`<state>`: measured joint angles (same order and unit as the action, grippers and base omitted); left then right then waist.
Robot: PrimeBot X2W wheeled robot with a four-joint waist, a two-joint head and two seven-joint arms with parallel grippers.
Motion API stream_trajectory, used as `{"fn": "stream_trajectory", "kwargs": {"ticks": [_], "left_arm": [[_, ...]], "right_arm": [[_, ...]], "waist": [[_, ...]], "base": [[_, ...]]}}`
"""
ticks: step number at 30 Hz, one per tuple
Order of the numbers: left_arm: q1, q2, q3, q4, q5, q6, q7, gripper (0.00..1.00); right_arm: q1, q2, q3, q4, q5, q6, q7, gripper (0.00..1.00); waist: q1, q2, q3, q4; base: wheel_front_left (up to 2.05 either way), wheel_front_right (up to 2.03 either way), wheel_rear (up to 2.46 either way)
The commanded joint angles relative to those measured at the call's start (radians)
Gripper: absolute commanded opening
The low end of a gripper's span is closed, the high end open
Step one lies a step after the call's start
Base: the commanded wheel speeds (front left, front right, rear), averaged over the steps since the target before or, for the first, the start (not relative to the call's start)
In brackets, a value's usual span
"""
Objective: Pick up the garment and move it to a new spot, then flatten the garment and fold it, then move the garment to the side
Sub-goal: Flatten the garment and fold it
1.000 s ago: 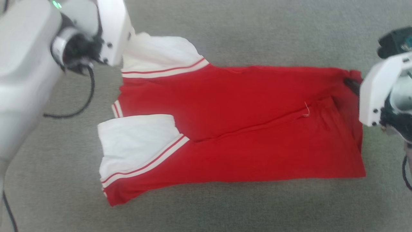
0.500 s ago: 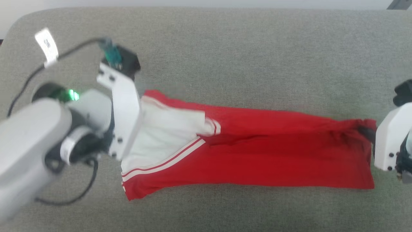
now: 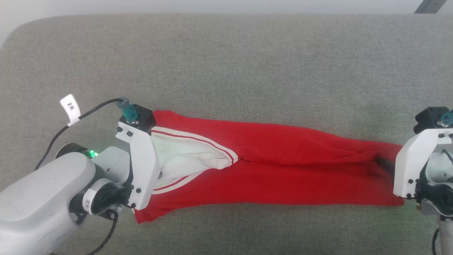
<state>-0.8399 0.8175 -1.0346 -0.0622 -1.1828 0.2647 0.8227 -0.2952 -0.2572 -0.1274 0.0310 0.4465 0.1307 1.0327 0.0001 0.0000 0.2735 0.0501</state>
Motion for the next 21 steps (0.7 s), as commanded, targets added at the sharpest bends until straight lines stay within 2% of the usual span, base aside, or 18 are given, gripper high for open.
{"fn": "stream_trajectory", "kwargs": {"ticks": [1,7,15,16,21], "left_arm": [[0.015,-0.009,0.005,0.02,0.003,-0.008,-0.026,1.0],[0.037,-0.033,0.032,0.074,0.012,-0.028,-0.125,1.0],[0.091,-0.027,0.087,0.101,0.049,-0.034,-0.323,1.0],[0.091,-0.027,0.087,0.101,0.049,-0.034,-0.323,1.0],[0.146,-0.015,0.133,0.108,0.071,-0.033,-0.492,1.0]], "right_arm": [[-0.008,0.004,0.006,0.008,-0.007,0.0,-0.013,1.0],[0.008,0.002,0.009,0.015,-0.018,0.0,-0.039,1.0],[0.047,0.014,-0.023,-0.026,-0.019,0.0,-0.077,1.0],[0.047,0.014,-0.023,-0.026,-0.019,0.0,-0.077,1.0],[0.07,0.025,-0.059,-0.049,-0.026,0.0,-0.086,1.0]], "waist": [[-0.0001,0.0,-0.009,-0.002],[-0.0001,0.0,-0.047,0.0],[-0.0001,0.0,-0.091,0.006],[-0.0001,0.0,-0.091,0.006],[-0.0001,0.0,-0.101,0.011]], "base": [[0.0,0.0,0.0],[0.0,0.0,0.0],[0.0,0.0,0.0],[0.0,0.0,0.0],[0.0,0.0,0.0]]}}
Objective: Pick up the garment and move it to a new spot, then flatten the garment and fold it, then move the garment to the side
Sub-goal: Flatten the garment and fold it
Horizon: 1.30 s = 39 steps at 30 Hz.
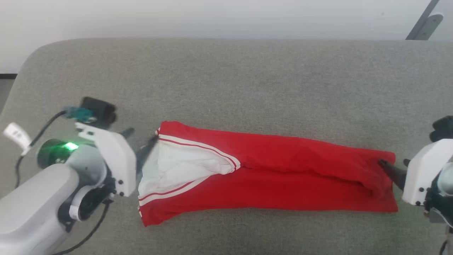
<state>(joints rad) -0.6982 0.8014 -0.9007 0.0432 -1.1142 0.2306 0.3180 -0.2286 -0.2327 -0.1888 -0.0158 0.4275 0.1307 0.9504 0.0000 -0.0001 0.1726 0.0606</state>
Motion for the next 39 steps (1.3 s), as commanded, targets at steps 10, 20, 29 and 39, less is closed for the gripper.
{"fn": "stream_trajectory", "kwargs": {"ticks": [10,20,29,39], "left_arm": [[0.168,0.009,0.117,0.079,0.014,0.017,-0.374,1.0],[0.288,-0.028,0.24,0.16,0.019,0.013,-0.577,1.0],[0.41,-0.152,0.506,0.191,0.155,-0.057,-0.583,1.0],[0.49,-0.287,0.705,0.236,0.298,-0.171,-0.583,1.0]], "right_arm": [[0.02,0.0,-0.094,0.023,-0.023,0.0,0.024,1.0],[-0.007,-0.002,-0.119,0.135,0.003,0.0,0.05,1.0],[-0.057,0.003,-0.067,0.3,0.044,0.0,0.063,0.67],[-0.087,-0.045,-0.023,0.337,0.171,0.0,0.055,0.0]], "waist": [[0.0,0.0001,0.003,0.027],[0.0,0.0001,0.026,0.067],[0.0,0.0001,0.045,0.094],[0.0,0.0001,0.048,0.108]], "base": [[0.0,0.0,0.0],[0.0,0.0,0.0],[0.0,0.0,0.0],[0.0,0.0,0.0]]}}
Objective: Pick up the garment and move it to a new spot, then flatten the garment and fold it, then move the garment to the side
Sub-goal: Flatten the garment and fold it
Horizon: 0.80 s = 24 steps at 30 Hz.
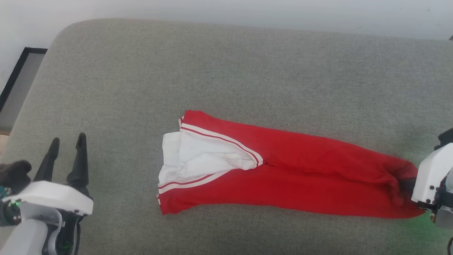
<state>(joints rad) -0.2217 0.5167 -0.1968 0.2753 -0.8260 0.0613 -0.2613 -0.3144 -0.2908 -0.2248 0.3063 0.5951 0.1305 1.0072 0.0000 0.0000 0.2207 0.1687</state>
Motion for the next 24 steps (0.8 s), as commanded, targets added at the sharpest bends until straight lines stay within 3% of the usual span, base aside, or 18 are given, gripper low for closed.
{"fn": "stream_trajectory", "kwargs": {"ticks": [1,9,18,24], "left_arm": [[0.02,-0.011,0.021,0.01,0.023,-0.013,-0.004,1.0],[0.035,-0.096,0.136,0.05,0.112,-0.094,-0.004,1.0],[0.012,-0.15,0.208,0.083,0.193,-0.145,-0.004,1.0],[-0.001,-0.167,0.231,0.105,0.22,-0.163,-0.004,1.0]], "right_arm": [[-0.003,0.004,0.012,0.009,0.007,0.001,-0.007,0.0],[-0.013,-0.08,-0.081,-0.001,-0.007,0.0,-0.049,0.0],[-0.044,-0.201,-0.194,0.079,-0.072,0.0,-0.09,0.0],[-0.077,-0.197,-0.166,0.067,-0.06,0.0,-0.089,0.0]], "waist": [[0.0,0.0,0.0,-0.002],[0.0,0.0,0.009,-0.023],[0.0,0.0,0.018,-0.051],[0.0,0.0,0.016,-0.065]], "base": [[0.0,0.0,0.0],[0.0,0.0,0.0],[0.0,0.0,0.0],[0.0,0.0,0.0]]}}
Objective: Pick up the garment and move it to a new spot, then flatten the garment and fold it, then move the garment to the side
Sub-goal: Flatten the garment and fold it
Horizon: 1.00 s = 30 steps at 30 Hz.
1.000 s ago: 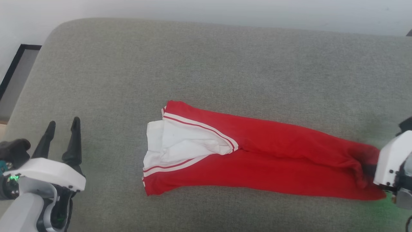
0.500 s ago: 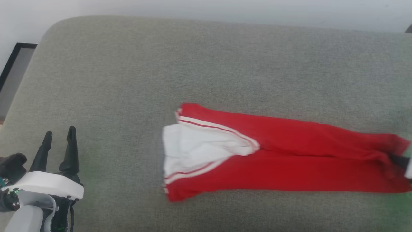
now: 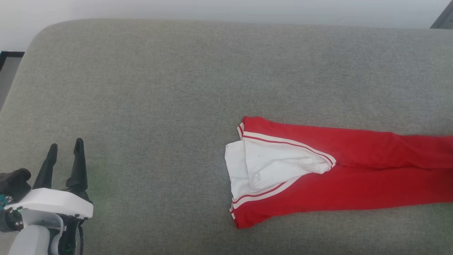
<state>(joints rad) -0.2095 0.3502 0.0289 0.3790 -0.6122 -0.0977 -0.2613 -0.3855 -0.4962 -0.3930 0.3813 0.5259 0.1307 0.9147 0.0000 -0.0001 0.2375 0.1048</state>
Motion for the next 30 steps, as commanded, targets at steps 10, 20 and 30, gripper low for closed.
{"fn": "stream_trajectory", "kwargs": {"ticks": [10,20,30], "left_arm": [[-0.021,-0.022,0.016,0.025,0.031,-0.02,-0.004,1.0],[-0.041,-0.035,-0.01,0.04,0.035,-0.029,-0.004,1.0],[-0.064,-0.057,-0.054,0.062,0.025,-0.033,-0.004,1.0]], "right_arm": [[0.04,0.108,0.151,-0.285,0.169,0.0,0.097,0.0],[0.019,0.229,0.37,-0.402,0.182,0.0,0.122,0.0],[-0.041,0.291,0.591,-0.281,0.172,0.0,0.058,0.0]], "waist": [[0.0,0.0001,-0.015,-0.004],[0.0,0.0001,-0.027,0.043],[0.0,0.0001,-0.04,0.12]], "base": [[0.0,0.0,0.0],[0.0,0.0,0.0],[0.0,0.0,0.0]]}}
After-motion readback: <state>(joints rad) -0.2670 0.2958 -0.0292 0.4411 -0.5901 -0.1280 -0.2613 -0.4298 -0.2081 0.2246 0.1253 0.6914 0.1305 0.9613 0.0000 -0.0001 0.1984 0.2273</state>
